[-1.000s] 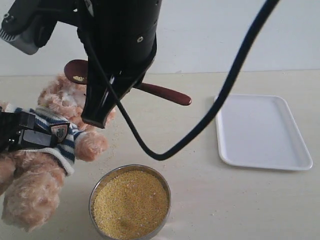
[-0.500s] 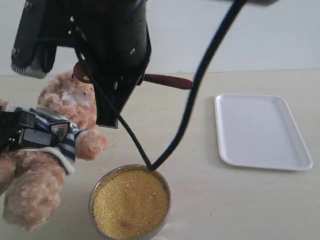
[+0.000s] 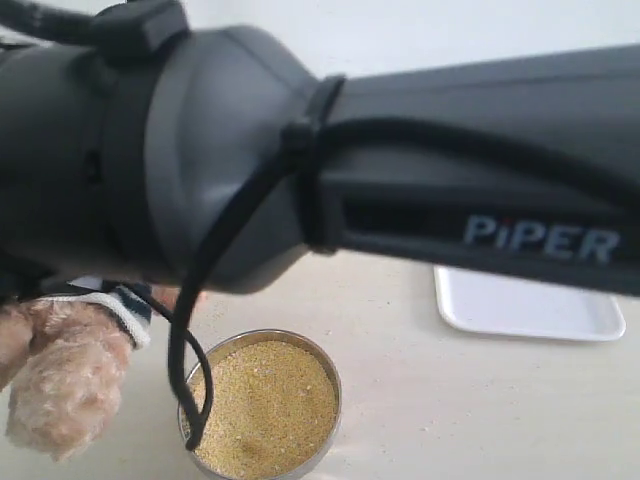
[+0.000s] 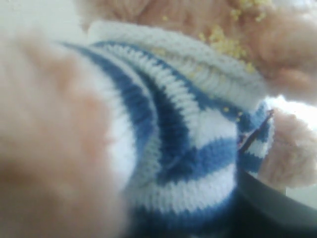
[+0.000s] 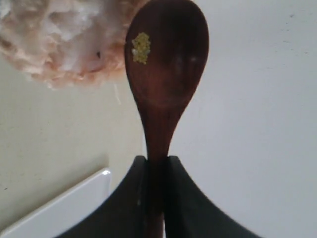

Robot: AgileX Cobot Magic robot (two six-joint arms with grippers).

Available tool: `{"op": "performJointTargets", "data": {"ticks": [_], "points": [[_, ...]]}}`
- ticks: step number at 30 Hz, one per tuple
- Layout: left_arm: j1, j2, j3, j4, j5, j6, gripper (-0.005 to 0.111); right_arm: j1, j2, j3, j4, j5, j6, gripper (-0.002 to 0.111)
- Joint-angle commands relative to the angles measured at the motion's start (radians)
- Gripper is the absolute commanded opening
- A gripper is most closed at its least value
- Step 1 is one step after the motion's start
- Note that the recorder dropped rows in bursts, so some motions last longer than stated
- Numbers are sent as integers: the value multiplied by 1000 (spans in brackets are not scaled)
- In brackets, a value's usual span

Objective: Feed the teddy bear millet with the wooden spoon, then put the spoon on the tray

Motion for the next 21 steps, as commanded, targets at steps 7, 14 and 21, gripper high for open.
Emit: {"op": "performJointTargets", "data": {"ticks": [7,14,21], "points": [[3,0,-8,-21,20,5,5,50,58,1,-232,2,131,0],[3,0,-8,-21,12,10,5,62,60,62,-215,2,139,0],[3,0,-8,-21,10,10,5,89,58,199,-414,2,259,0]]}}
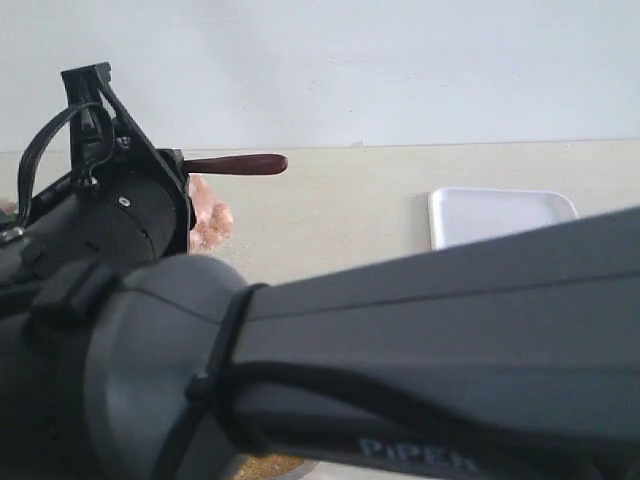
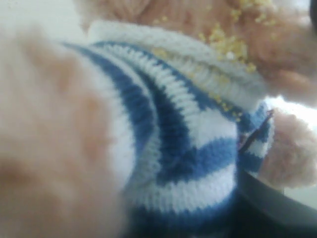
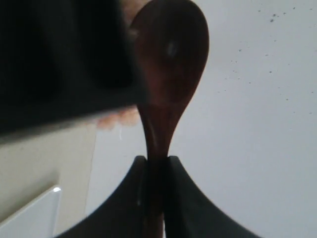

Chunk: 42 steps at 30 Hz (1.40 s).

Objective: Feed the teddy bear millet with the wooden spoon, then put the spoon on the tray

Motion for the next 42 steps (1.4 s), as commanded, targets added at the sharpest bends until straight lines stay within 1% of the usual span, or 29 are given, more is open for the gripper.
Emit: {"op": "performJointTargets", "data": {"ticks": [1,6,11,13,15,16,17,18,19,21,23,26,30,32,33,34,35,39,42], "points": [[3,0,-8,-21,3,7,5,13,-7,47,-110,4,70,0],[3,0,-8,-21,3,7,5,13,-7,47,-143,4,154,0],[3,0,-8,-21,3,10,5,13,-32,47,-88,4,160,0],[3,0,-8,-21,5,15,5,7,-99,44,-58,4,186,0],[3,0,-8,-25,5,15,5,-14,-200,44,108,4,121,0],[3,0,-8,-30,5,15,5,-48,-280,44,335,4,12,0],[3,0,-8,-30,5,15,5,-66,-304,44,423,4,-47,0],[3,0,-8,-30,5,15,5,-117,-352,44,614,4,-133,0],[3,0,-8,-30,5,15,5,-156,-377,47,724,4,-184,0],[3,0,-8,-35,5,15,5,-220,-408,47,907,4,-242,0],[3,0,-8,-35,5,15,5,-229,-412,47,991,4,-304,0],[3,0,-8,-30,3,23,5,-224,-369,55,1042,4,-353,0],[3,0,-8,-26,-3,23,5,-224,-317,147,1006,4,-381,0],[3,0,-8,-26,-30,23,5,-222,-314,209,953,4,-381,0],[3,0,-8,-38,-46,23,5,-207,-314,257,876,4,-384,0],[3,0,-8,-38,-51,23,5,-194,-312,278,838,4,-393,0],[3,0,-8,-50,-50,23,5,-161,-304,306,778,4,-397,0],[3,0,-8,-55,-50,23,5,-101,-257,313,670,4,-375,0],[3,0,-8,-53,-50,23,5,-75,-216,313,639,4,-375,0]]}}
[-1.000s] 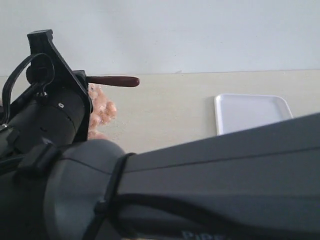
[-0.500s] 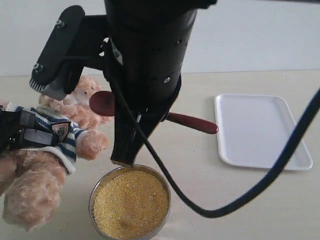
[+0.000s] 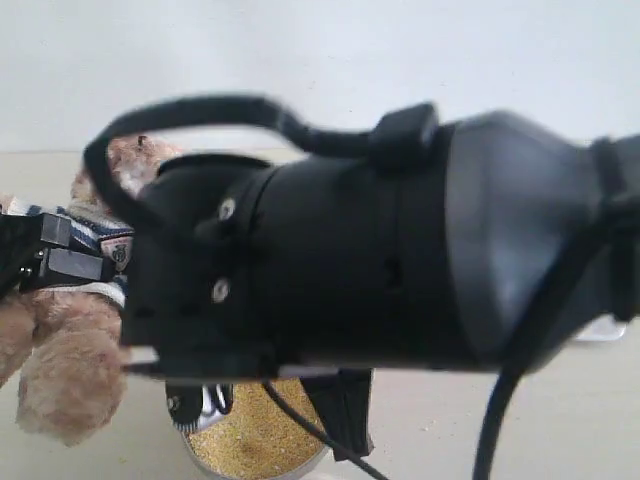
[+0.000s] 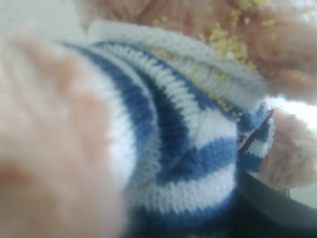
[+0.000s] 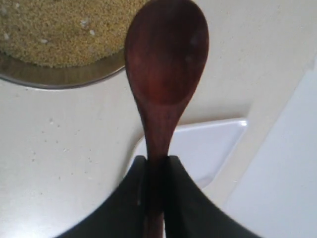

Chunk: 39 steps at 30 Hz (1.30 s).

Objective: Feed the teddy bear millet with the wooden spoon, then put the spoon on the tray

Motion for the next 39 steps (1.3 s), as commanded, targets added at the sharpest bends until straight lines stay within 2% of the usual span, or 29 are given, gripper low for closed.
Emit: {"op": "performJointTargets", "data": {"ticks": [1,12,18,39], "points": [[1,0,-8,-19,-3,5,5,34,54,5,-61,-3,7,0],[1,0,-8,-19,-6,5,5,37,131,5,-29,-3,57,0],[1,0,-8,-19,-3,5,5,37,135,5,52,-27,65,0],[1,0,-6,-19,-4,5,5,62,135,5,35,-103,97,0]]}}
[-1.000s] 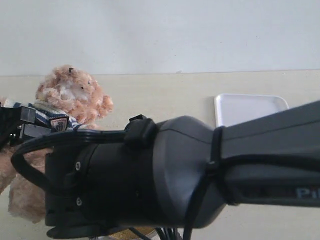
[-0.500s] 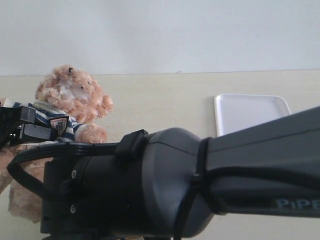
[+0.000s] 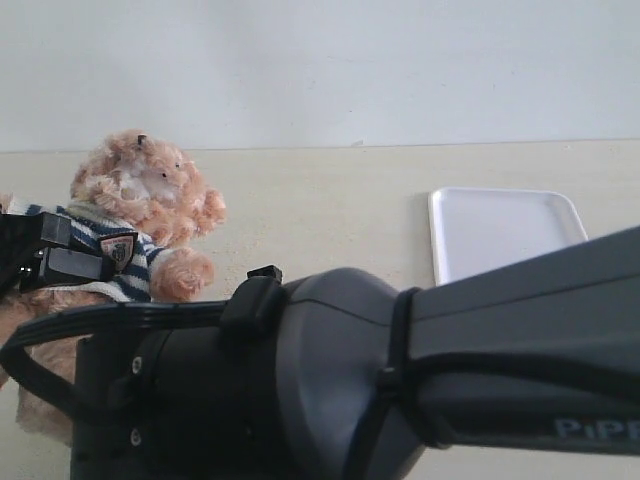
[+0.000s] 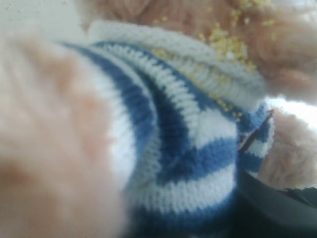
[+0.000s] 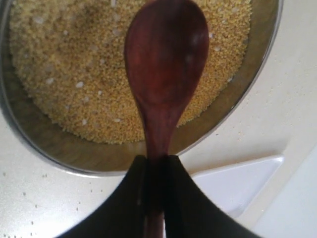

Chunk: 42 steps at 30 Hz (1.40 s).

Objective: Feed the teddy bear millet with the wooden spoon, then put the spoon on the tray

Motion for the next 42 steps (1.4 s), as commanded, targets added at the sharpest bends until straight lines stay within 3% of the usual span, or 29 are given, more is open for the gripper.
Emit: {"op": "performJointTargets", "data": {"ticks": [1,16,42], "points": [[1,0,-6,-19,2,5,5,1,-2,2,-8,-27,2,0],[1,0,-6,-19,4,5,5,3,36,2,-8,-15,-26,0],[1,0,-6,-20,-2,7,5,9,43,2,-10,-12,179,0]]}}
